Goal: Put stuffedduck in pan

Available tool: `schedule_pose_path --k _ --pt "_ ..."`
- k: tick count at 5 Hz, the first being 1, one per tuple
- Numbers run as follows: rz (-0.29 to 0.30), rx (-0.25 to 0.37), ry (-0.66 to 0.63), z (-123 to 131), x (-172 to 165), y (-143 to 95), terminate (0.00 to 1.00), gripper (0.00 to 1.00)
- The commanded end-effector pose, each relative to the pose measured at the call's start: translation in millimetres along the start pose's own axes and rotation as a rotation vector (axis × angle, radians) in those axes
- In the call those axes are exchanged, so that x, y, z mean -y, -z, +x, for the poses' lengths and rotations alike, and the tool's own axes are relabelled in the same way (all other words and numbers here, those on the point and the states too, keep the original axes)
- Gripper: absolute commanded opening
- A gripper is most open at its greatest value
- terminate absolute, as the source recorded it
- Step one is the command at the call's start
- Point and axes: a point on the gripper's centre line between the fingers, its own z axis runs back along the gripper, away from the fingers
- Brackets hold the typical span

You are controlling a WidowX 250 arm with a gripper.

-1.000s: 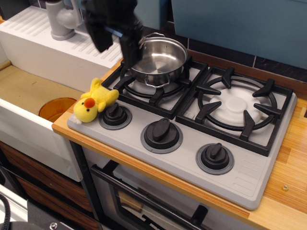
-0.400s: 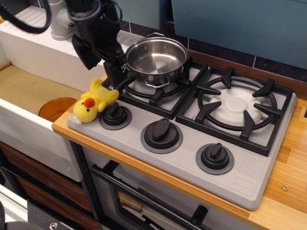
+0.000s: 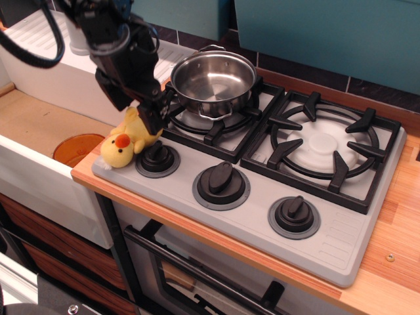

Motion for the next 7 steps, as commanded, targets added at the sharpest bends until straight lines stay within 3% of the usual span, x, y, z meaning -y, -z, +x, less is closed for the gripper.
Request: schedule_pose_path --k 1,3,4,6,7 --pt "0.003 0.04 -0.014 -7 -5 10 0.0 1.0" --pt "-0.009 0.038 -0.024 -19 -7 21 0.0 1.0" --pt "-0.004 0.01 -0.052 -12 -8 31 0.0 0.0" --pt "0.007 -0.045 -0.035 -5 -6 13 0.0 0.0" --pt "0.022 -0.087 -0.031 0 1 -8 0.0 0.0"
